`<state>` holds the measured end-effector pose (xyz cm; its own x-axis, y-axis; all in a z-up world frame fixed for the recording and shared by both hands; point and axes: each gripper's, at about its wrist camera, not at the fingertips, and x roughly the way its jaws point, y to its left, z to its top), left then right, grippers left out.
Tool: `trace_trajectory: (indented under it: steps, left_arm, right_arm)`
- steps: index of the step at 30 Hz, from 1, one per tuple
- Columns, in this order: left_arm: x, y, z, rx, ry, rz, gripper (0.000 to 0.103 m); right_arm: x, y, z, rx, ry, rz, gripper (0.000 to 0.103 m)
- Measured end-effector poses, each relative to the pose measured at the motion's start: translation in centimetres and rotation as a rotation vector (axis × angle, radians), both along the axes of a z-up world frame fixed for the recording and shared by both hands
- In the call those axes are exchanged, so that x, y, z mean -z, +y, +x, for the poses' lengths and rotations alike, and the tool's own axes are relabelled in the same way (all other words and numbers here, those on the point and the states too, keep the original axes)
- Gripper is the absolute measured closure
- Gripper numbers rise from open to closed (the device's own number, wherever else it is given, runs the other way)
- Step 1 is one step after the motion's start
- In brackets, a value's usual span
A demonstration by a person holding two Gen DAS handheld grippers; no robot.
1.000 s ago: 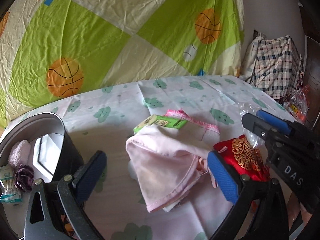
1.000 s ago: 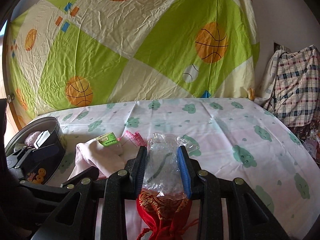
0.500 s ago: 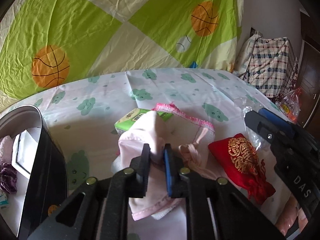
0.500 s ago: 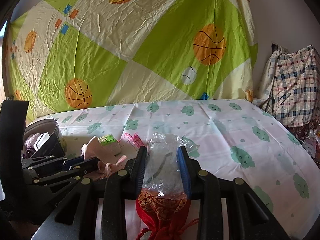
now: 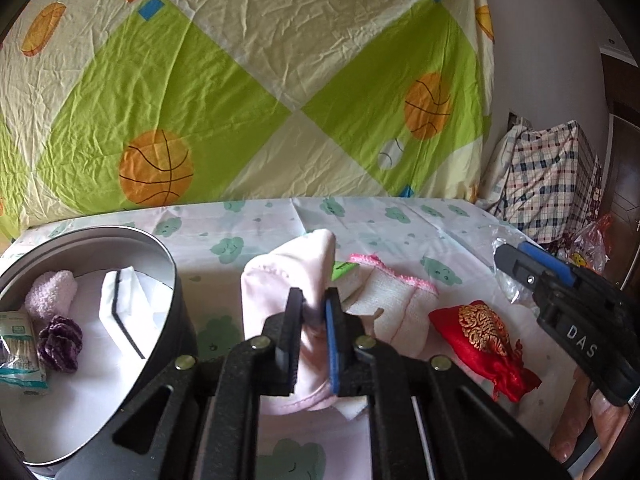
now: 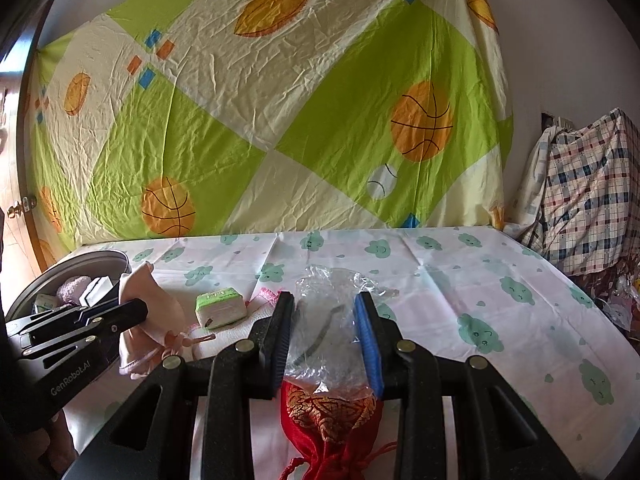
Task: Organize soft objects
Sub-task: 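Grasp the clear plastic bag with the right tool while the left tool grasps the pink cloth, then lift the pink cloth with the left tool while the right tool holds the plastic bag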
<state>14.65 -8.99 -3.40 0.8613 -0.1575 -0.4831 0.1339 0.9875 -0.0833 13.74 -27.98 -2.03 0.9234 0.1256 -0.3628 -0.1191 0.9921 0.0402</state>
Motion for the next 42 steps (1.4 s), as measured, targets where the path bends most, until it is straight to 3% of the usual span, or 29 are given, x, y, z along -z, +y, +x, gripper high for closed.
trace_trajectory:
  steps: [12, 24, 42]
  left_arm:
    - [-0.9, 1.3, -3.2, -0.08, -0.139, 0.033, 0.094]
    - [-1.3, 2.7, -5.0, -0.121, -0.187, 0.034, 0.094]
    - [-1.3, 6.1, -6.7, -0.148, -0.203, -0.037, 0.094]
  right_arm:
    - [-0.4, 0.9, -0.7, -0.015, -0.057, 0.023, 0.069]
    - [-0.4, 2.7, -1.3, -0.047, -0.075, 0.016, 0.069]
    - [-0.4, 5.6, -2.0, -0.11, -0.09, 0.0, 0.069]
